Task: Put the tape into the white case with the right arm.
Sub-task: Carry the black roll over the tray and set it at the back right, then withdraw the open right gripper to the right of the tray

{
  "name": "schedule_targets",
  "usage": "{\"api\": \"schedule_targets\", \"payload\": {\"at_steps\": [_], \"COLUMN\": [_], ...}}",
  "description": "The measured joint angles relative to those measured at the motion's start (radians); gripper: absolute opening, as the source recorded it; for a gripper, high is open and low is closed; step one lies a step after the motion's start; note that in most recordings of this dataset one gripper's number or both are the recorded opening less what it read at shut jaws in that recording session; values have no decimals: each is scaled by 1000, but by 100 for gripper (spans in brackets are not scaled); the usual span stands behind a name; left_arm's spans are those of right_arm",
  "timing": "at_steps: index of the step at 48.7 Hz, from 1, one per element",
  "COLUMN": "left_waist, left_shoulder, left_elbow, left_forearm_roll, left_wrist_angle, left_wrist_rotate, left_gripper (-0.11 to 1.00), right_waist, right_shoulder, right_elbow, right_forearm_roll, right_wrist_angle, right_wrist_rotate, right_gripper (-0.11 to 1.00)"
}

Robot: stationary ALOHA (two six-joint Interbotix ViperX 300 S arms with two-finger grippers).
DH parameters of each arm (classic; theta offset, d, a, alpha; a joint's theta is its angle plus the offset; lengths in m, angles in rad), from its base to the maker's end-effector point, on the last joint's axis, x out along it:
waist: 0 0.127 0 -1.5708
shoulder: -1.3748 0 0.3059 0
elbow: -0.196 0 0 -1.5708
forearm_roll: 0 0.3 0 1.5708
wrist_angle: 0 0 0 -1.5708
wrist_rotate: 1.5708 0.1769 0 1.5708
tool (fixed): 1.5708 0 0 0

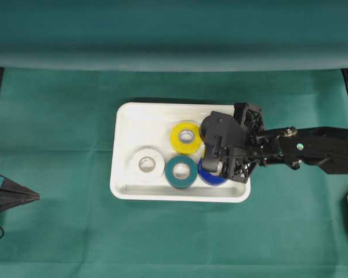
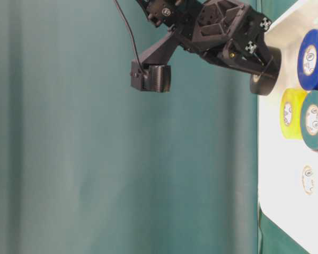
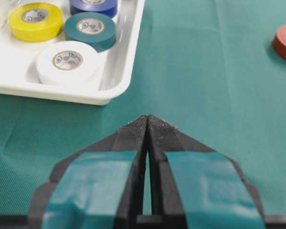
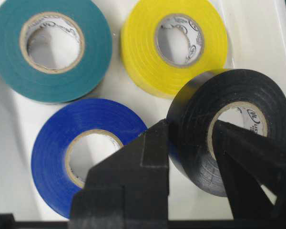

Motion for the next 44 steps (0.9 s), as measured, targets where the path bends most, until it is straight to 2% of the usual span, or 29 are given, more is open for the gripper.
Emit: {"api": "schedule_targets", "payload": {"at_steps": [12, 14, 16, 25, 26, 31, 44], "left_waist": [0, 0, 0, 0, 0, 0, 0], "left_shoulder": [0, 0, 0, 0, 0, 0, 0], "left_elbow": [0, 0, 0, 0, -2, 0, -2], "left_forearm_roll": [0, 0, 0, 0, 0, 2, 2], "left_wrist_angle": [-2, 0, -2, -2, -2, -2, 0], "left_wrist_rotate": [-2, 0, -2, -2, -2, 0, -2], "left_gripper": [0, 0, 0, 0, 0, 0, 0], "right_waist": [-15, -20, -21, -26, -26, -26, -26], "right_shoulder": [0, 0, 0, 0, 0, 0, -71], "right_elbow": [2, 3, 3, 3, 3, 9, 112], "right_forearm_roll": [0, -2, 0, 0, 0, 0, -2], "right_wrist_angle": [-35, -34, -35, -29, -28, -26, -23], "right_wrist_rotate": [-2, -2, 0, 0, 0, 0, 5], "right_gripper": [2, 6, 13, 66, 70, 61, 61]}}
